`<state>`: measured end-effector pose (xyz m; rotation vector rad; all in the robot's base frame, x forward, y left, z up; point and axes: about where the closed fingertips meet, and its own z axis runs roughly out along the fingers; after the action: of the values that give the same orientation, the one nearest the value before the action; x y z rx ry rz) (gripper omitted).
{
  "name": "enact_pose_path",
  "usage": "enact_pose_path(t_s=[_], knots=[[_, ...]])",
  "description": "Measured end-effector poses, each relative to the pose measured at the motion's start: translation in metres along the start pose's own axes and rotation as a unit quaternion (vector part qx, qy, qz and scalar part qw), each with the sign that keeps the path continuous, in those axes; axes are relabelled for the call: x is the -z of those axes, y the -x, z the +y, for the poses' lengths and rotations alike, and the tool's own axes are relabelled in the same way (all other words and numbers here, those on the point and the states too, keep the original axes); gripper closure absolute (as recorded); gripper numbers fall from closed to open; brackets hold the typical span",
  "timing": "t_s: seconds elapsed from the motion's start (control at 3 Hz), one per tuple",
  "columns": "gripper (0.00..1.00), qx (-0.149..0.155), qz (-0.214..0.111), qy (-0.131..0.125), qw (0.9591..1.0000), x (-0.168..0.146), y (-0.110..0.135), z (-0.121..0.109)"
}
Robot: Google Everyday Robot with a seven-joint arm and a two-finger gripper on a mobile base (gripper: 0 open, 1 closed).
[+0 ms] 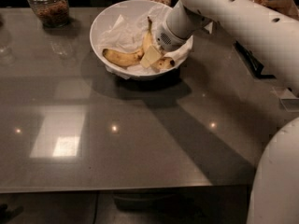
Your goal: Pick banana from white bowl
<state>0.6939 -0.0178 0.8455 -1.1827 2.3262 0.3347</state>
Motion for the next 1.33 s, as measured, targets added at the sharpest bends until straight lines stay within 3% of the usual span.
enact_pose_path(t_s=[0.67, 1.33], knots=[[0.96, 0.003, 0.001, -0.008, 1.0000, 0.014, 0.012, 0.005], [1.00, 0.036, 0.023, -0.023, 0.9988, 0.056, 0.042, 0.027]])
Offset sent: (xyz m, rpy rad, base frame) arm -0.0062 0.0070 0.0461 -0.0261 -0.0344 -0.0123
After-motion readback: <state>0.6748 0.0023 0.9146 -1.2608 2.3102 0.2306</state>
